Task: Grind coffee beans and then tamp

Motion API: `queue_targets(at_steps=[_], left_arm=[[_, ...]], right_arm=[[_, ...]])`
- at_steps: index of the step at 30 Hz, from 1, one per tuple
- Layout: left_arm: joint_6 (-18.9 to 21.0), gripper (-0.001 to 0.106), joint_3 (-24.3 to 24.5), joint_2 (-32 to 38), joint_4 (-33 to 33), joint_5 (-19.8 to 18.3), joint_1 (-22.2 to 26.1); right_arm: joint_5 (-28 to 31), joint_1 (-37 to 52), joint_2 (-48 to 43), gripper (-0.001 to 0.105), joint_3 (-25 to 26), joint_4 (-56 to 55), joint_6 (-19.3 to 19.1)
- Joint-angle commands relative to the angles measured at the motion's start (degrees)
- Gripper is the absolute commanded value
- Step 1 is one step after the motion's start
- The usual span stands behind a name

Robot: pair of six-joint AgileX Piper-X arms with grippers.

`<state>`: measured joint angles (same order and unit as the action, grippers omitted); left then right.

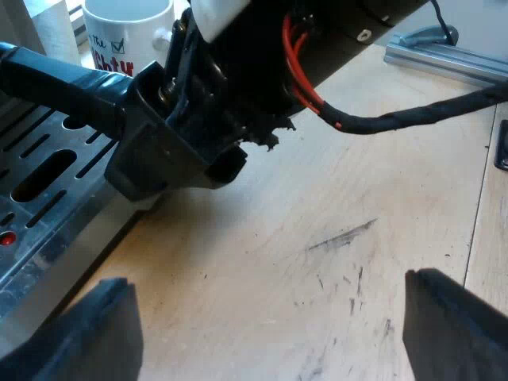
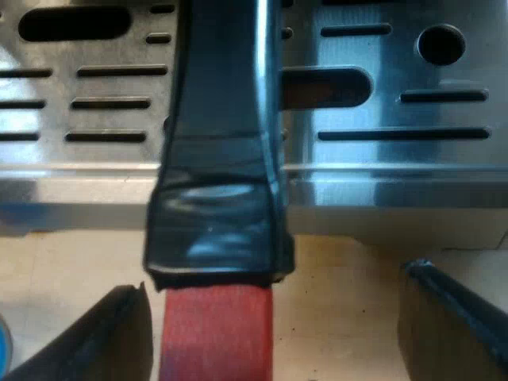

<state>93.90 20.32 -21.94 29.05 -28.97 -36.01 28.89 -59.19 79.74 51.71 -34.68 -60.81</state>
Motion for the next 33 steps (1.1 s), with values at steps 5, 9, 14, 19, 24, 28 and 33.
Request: queue_targets(at_steps=[5, 9, 14, 19, 24, 28, 33], left_arm=[[-0.5, 0.070, 0.2, 0.0, -0.8, 0.5, -0.3], [-0.5, 0.070, 0.2, 0.0, -0.8, 0.5, -0.3], [-0.5, 0.070, 0.2, 0.0, -0.8, 0.5, -0.3], [-0.5, 0.070, 0.2, 0.0, -0.8, 0.5, -0.3], [-0.5, 0.070, 0.2, 0.0, -0.8, 0.5, -0.3], [-0.5, 0.070, 0.2, 0.0, -0.8, 0.5, -0.3], [-0.5, 0.070, 0.2, 0.0, -0.8, 0.5, -0.3]], right_arm=[[0.7, 0.4, -0.3, 0.066, 0.6, 0.0, -0.8], [0.7, 0.4, -0.3, 0.066, 0.6, 0.0, -0.8], [0.7, 0.4, -0.3, 0.066, 0.6, 0.1, -0.8], [0.8, 0.4, -0.3, 0.066, 0.6, 0.1, -0.8], [0.8, 0.4, -0.3, 0.066, -0.1, 0.7, -0.8], [0.8, 0.4, -0.3, 0.066, -0.6, 1.4, -0.8], [0.8, 0.4, -0.3, 0.066, -0.6, 1.4, -0.8]])
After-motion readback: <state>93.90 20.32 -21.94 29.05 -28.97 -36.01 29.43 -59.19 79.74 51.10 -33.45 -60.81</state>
